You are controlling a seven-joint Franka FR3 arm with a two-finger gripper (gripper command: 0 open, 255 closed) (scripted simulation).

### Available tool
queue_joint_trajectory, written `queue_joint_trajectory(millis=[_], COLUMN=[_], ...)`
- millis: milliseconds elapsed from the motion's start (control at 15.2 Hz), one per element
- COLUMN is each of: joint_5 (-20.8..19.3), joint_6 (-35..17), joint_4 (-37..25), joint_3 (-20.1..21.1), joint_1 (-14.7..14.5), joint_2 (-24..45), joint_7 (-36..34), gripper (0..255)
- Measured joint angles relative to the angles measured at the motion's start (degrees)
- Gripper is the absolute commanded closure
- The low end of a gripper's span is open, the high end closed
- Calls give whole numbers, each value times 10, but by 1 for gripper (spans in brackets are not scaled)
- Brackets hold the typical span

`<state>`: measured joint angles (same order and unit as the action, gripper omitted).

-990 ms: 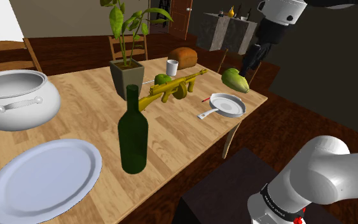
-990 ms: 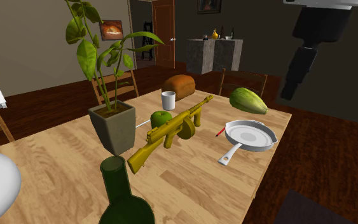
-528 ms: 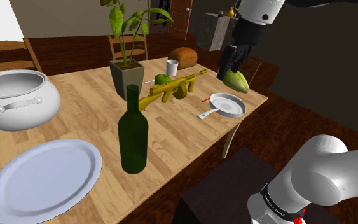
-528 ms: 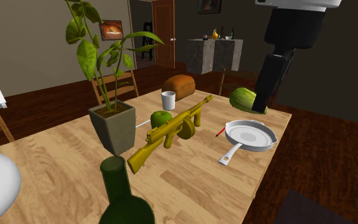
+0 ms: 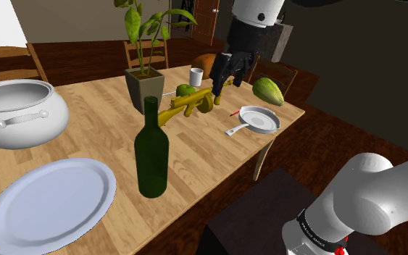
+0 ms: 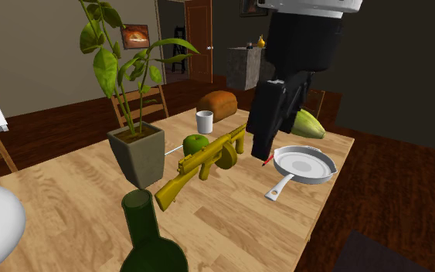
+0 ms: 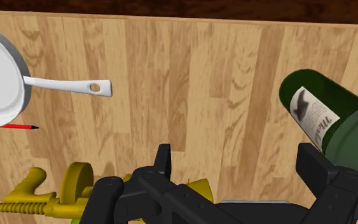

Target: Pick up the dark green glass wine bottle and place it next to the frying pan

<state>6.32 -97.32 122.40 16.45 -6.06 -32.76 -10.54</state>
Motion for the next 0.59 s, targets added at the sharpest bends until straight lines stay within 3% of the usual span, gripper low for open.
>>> queue_joint_trajectory(millis=[594], joint_5=[-9], joint_6=[-27], joint_4=[-119], joint_3=[101], joint_1=[-9], joint_2=[139], joint_7=[-110], gripper=[0])
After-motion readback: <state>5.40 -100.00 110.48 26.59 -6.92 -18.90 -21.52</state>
